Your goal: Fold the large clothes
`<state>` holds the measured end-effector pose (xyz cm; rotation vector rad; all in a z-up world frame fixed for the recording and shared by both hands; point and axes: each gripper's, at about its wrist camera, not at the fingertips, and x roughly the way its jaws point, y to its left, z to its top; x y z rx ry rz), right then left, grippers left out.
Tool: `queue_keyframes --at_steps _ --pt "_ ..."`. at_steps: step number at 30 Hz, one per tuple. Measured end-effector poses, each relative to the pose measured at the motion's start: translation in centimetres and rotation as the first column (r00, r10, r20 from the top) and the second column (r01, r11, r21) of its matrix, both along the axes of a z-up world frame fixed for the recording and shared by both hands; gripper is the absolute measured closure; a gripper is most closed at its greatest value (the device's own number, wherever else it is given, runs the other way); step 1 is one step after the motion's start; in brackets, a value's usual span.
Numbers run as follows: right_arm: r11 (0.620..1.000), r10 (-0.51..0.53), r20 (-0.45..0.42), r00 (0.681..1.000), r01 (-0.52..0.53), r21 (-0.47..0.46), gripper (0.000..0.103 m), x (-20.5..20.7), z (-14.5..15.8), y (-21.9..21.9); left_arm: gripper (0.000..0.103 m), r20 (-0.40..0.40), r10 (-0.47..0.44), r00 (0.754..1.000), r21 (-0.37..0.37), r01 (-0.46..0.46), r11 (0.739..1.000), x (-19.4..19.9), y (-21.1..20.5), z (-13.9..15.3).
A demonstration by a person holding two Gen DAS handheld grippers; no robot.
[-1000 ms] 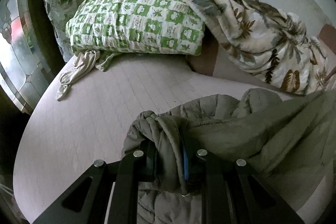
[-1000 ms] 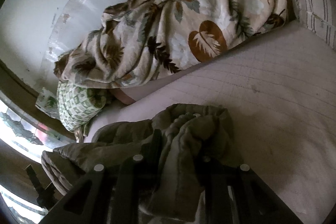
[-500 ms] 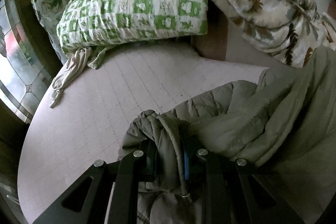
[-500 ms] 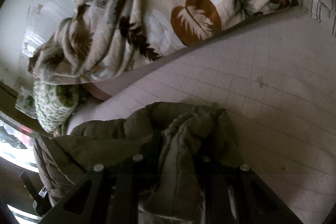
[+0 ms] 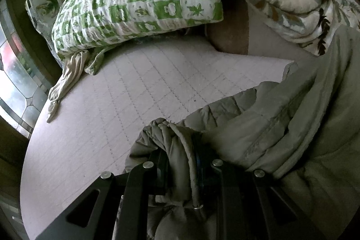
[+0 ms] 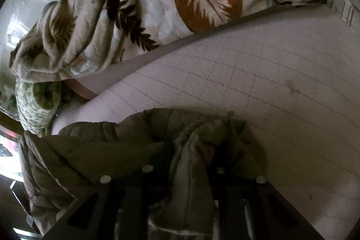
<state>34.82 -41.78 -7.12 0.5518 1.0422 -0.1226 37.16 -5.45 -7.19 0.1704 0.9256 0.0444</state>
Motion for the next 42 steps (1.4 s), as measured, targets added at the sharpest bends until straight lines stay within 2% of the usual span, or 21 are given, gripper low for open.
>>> queue_keyframes --at_steps 8,11,15,20,22,24,26,28,29,30,32,34,36,39,42 --pt "1.000 -0.015 0.014 1.000 0.015 -0.020 0.085 0.0 -0.8 0.6 0.082 -0.009 -0.004 1.000 0.068 0.004 0.998 0.5 -0.9 -0.9" --pt "1.000 -0.010 0.039 0.999 0.011 -0.029 0.082 -0.5 -0.4 0.9 0.083 -0.010 -0.006 1.000 0.062 0.007 0.998 0.1 -0.9 -0.1" --pt "1.000 -0.024 0.103 0.994 0.024 -0.002 0.080 -1.9 0.5 0.7 0.079 -0.032 -0.011 0.999 -0.002 0.011 1.000 -0.6 0.1 1.2" --pt "0.993 -0.073 0.172 0.982 0.056 0.102 0.072 -3.4 2.0 -0.1 0.067 -0.031 -0.001 1.000 -0.151 -0.003 0.989 -1.4 2.0 3.4" --pt "0.991 -0.066 0.192 0.979 0.043 0.123 0.060 -3.7 3.0 -0.1 0.065 -0.025 0.006 1.000 -0.211 -0.011 0.977 -1.6 2.8 4.5" --pt "0.988 -0.054 0.219 0.974 0.020 0.154 0.017 -4.0 3.9 0.1 0.063 -0.025 0.012 1.000 -0.258 -0.018 0.966 -1.7 3.4 5.6" --pt "0.992 -0.044 0.245 0.969 0.012 0.129 0.000 -4.3 5.3 0.5 0.060 -0.022 0.012 1.000 -0.285 -0.018 0.958 -2.0 3.7 6.6" --pt "0.996 -0.019 0.265 0.964 -0.005 0.088 0.000 -4.7 6.8 0.9 0.053 -0.009 0.011 1.000 -0.297 -0.013 0.955 -2.5 3.9 7.7" --pt "0.997 -0.009 0.269 0.963 -0.013 0.082 0.000 -5.0 7.3 1.0 0.044 0.011 0.016 1.000 -0.291 -0.013 0.956 -2.8 4.0 8.5" --pt "0.997 -0.004 0.273 0.962 -0.018 0.077 0.000 -5.3 7.8 1.2 0.034 0.030 0.023 0.999 -0.278 -0.014 0.960 -3.0 4.1 9.0" --pt "0.997 0.004 0.284 0.959 -0.026 0.073 0.000 -6.0 8.5 1.3 0.027 0.110 0.041 0.993 -0.219 -0.016 0.976 -4.1 4.2 10.9" --pt "0.997 0.017 0.288 0.958 -0.039 0.072 0.000 -6.8 9.2 1.6 0.027 0.138 0.046 0.989 -0.189 -0.019 0.982 -4.7 4.2 12.0" --pt "0.996 0.035 0.284 0.958 -0.057 0.070 0.000 -7.5 9.4 2.1 0.027 0.132 0.020 0.991 -0.190 0.006 0.982 -5.2 3.8 12.3" --pt "0.994 0.091 0.254 0.963 -0.105 0.041 0.000 -8.4 9.0 3.6 0.027 0.097 -0.044 0.994 -0.180 0.061 0.982 -6.5 1.6 11.9" --pt "0.985 0.172 0.186 0.967 -0.172 -0.016 0.000 -9.0 7.9 5.8 0.027 0.071 -0.118 0.990 -0.191 0.130 0.973 -7.9 -1.5 10.6"
